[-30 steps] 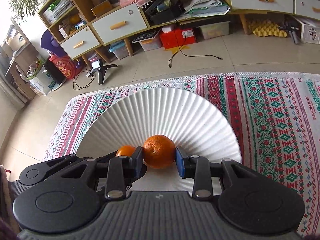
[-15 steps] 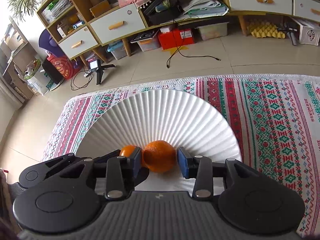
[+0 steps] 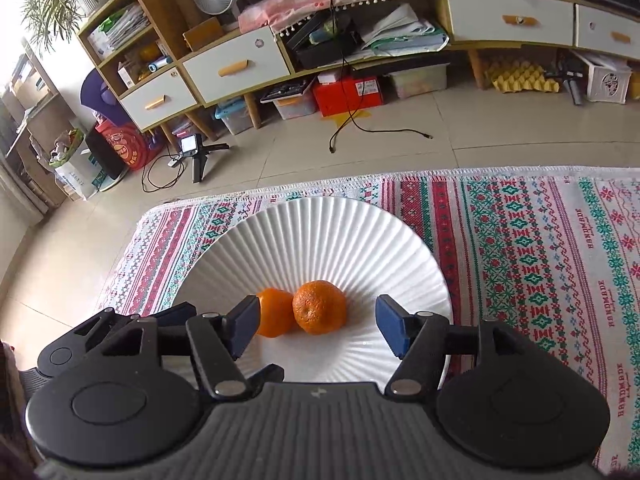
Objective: Organize fruits
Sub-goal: 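Open both grippers to drop the oranges onto the plate, then move both open grippers back toward the fruit cluster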
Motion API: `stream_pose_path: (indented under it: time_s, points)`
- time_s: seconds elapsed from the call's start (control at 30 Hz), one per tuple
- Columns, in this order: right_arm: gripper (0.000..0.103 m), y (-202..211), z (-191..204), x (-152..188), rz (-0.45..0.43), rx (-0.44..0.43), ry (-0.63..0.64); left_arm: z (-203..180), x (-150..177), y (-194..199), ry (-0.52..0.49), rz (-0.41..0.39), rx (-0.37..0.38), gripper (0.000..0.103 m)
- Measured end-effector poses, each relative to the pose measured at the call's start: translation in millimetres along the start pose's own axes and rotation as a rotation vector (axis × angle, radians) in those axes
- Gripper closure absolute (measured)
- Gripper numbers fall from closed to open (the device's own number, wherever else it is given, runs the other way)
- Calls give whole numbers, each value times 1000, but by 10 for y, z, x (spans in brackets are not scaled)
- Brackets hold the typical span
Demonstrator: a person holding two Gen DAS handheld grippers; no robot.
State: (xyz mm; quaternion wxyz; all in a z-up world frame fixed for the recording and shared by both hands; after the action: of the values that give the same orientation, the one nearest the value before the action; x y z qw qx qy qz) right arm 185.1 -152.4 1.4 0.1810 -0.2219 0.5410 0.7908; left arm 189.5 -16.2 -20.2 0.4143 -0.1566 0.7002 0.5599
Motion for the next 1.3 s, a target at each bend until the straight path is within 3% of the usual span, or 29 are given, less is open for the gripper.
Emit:
stream_pose_path:
  time_s: [0.17,0.3,0.5,0.8,1.07,1.3]
  points:
    - [26,172,13,39,-26,6,13,-3,11,182,6,2,-1,1]
    - [16,294,-3,78,-45,23,26,-6,56,290,33,20,2,1]
    - [10,436,-56,199,-55,42,33,-69,165,438,3,49,-17,1]
    - [8,538,-177,532,-18,77,26,-129,396,617,-16,75,-19,1]
    - [10,552,-405,910,78,153,-38,-112,752,623,26,187,-12,1]
    - [22,510,-651,1096,111,203,-63,-139,767,612,23,175,-20,1]
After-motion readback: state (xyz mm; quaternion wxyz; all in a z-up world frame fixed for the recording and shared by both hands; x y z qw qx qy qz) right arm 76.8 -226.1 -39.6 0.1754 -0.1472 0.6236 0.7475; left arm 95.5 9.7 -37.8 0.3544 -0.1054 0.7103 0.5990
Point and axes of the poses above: each gripper's, at about its wrist camera, not at the fingertips, and y roughly against the way its jaws point, z to its left, x to its underside, the point moved 5 cm from there along -y, roughly the way its jaws point, and after that the axes turned 1 degree about x, right-handed, at the moved point
